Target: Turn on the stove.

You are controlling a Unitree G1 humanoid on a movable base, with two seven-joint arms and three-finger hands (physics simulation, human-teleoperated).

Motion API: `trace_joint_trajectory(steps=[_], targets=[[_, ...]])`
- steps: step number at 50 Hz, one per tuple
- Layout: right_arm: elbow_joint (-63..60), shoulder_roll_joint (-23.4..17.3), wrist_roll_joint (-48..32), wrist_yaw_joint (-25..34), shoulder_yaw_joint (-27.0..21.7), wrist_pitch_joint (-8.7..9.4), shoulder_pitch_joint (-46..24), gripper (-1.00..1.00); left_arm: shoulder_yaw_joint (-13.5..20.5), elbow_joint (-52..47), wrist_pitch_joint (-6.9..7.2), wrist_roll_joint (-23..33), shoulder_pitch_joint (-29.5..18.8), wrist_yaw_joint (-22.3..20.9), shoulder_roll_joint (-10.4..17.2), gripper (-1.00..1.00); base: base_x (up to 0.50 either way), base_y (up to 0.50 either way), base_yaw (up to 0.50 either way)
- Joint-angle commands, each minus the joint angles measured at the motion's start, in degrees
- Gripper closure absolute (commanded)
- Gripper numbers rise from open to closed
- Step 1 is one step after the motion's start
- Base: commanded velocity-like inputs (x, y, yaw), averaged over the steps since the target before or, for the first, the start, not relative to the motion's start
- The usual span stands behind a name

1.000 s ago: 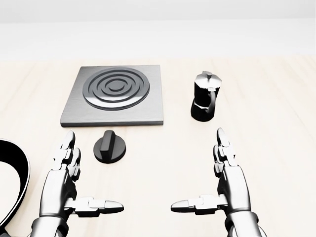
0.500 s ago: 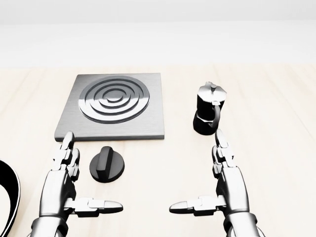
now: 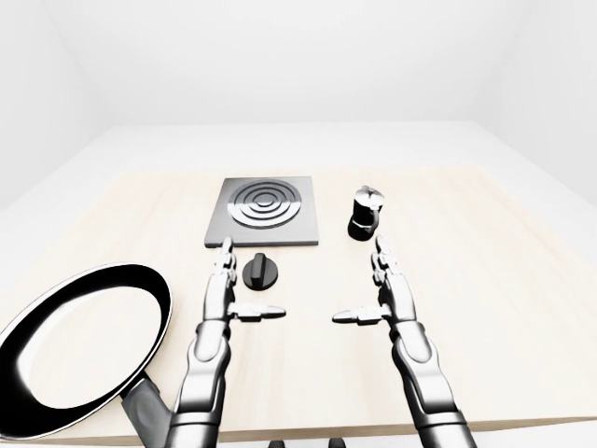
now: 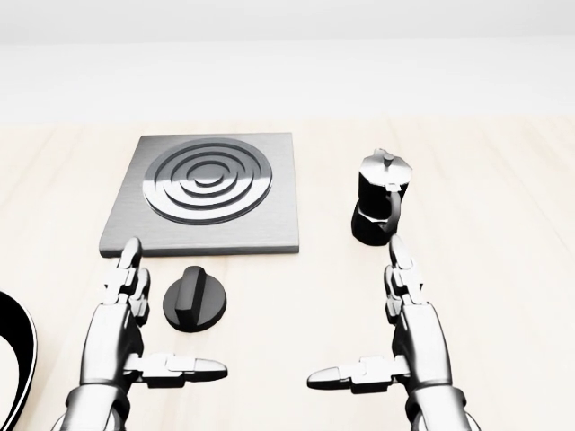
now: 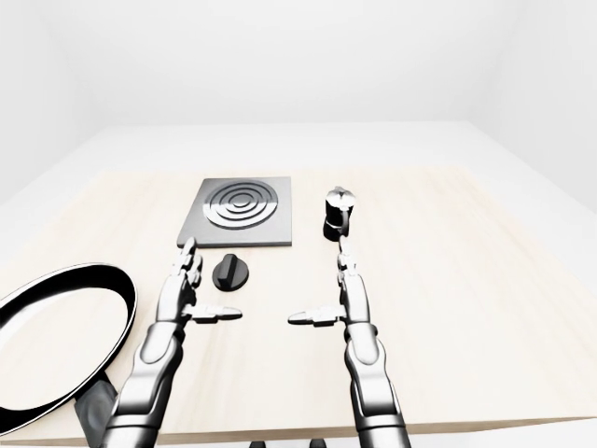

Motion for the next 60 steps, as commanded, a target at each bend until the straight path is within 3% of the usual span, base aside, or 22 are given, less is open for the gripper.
trace_joint_trajectory(steps=[1, 7, 9, 12, 22, 37, 45, 50, 60], targets=[[-0.6, 0.0, -0.3, 0.0, 0.1, 0.59, -0.1, -1.00, 0.0, 5.6, -1.36, 0.9, -3.5, 0.7, 0.5, -1.00, 0.00, 0.00, 0.00], [-0.2, 0.1, -0.3, 0.0, 0.2, 0.32, -0.1, -1.00, 0.2, 9.7, -3.13, 1.4, -5.0, 0.9, 0.8, -1.00, 0.00, 0.00, 0.00], [0.0, 0.1, -0.3, 0.0, 0.1, 0.18, -0.2, -1.00, 0.2, 12.0, -4.40, 2.0, -5.8, 1.3, 0.9, -1.00, 0.00, 0.00, 0.00], [-0.2, 0.1, -0.3, 0.0, 0.3, 0.15, 0.0, -1.00, 0.1, 13.3, -4.69, 2.0, -6.3, 1.3, 0.8, -1.00, 0.00, 0.00, 0.00], [0.8, 0.2, -0.4, 0.0, 0.5, -0.53, 0.0, -1.00, 0.5, 24.0, -4.69, 1.4, -10.3, 1.8, 1.2, -1.00, 0.00, 0.00, 0.00], [1.3, 0.2, -0.3, 0.1, 0.4, -0.95, 0.1, -1.00, 0.3, 27.7, -4.69, 0.4, -10.9, 1.6, 1.0, -1.00, 0.00, 0.00, 0.00], [0.6, 0.2, -0.4, 0.1, 0.6, -0.41, 0.2, -1.00, -0.1, 26.4, -4.69, 0.4, -10.2, 1.4, 0.7, -1.00, 0.00, 0.00, 0.00], [0.5, 0.3, -0.4, 0.1, 0.6, -0.08, 0.2, -1.00, -0.8, 20.2, -4.69, 0.8, -8.1, 1.0, 0.2, -1.00, 0.00, 0.00, 0.00], [1.1, 0.3, -0.4, 0.1, 0.6, -0.55, 0.2, -1.00, -2.2, 17.8, -4.69, 1.7, -6.3, 0.5, -1.0, -1.00, 0.00, 0.00, 0.00]])
